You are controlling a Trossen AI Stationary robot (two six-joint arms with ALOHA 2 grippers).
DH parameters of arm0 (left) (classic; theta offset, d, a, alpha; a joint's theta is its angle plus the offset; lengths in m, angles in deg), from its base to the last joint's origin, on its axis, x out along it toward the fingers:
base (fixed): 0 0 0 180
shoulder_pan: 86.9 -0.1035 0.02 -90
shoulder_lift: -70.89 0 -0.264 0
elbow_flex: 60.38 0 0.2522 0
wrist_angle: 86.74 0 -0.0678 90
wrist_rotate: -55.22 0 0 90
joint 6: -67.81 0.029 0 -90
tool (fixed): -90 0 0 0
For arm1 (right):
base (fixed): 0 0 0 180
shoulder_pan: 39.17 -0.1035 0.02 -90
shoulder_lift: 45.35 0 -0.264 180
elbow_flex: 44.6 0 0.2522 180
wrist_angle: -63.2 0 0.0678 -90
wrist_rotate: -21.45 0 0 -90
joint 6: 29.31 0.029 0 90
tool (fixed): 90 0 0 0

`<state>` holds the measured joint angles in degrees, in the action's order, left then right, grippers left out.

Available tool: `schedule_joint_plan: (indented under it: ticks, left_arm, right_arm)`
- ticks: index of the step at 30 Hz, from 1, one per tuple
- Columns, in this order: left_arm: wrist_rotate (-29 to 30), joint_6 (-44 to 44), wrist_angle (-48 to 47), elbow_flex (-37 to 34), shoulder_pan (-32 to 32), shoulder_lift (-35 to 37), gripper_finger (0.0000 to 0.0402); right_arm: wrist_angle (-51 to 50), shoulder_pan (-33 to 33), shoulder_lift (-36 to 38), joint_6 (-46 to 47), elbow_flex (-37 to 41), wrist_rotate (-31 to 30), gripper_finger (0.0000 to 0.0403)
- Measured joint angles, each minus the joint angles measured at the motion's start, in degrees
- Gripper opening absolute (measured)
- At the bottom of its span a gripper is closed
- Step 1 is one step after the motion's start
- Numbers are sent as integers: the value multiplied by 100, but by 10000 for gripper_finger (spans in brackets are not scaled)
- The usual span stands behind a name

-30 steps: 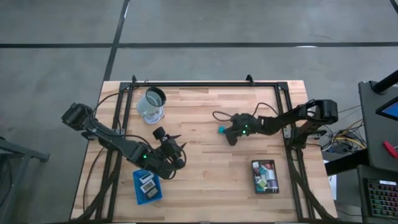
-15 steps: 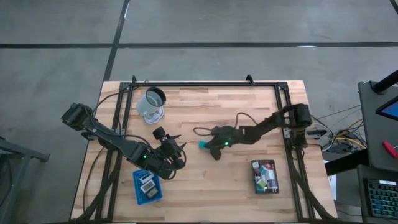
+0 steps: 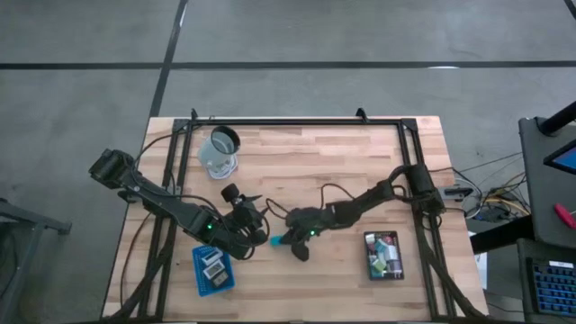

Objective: Pick & Place Office items
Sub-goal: Put the light blue digital clock into the blue bin

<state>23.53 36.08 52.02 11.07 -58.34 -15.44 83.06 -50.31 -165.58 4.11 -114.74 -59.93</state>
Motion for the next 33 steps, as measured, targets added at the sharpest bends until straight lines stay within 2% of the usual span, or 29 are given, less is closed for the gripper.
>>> schedule_joint_plan:
  ticks: [8,19,25,33]
  left_arm:
    - [-1,0,4,0,0,0,193]
    - [-2,0,7,-2,-4,0,193]
    - [-5,0,8,-2,-4,0,193]
    - [-22,0,8,-11,-4,0,193]
  right_arm:
    - [-558,-102,48,-309,-422,23,8]
    - [-588,151,365,-376,-82,-58,8]
    - [-585,191,840,-551,207,-66,8]
    - [-561,191,2113,-972,837,-102,8]
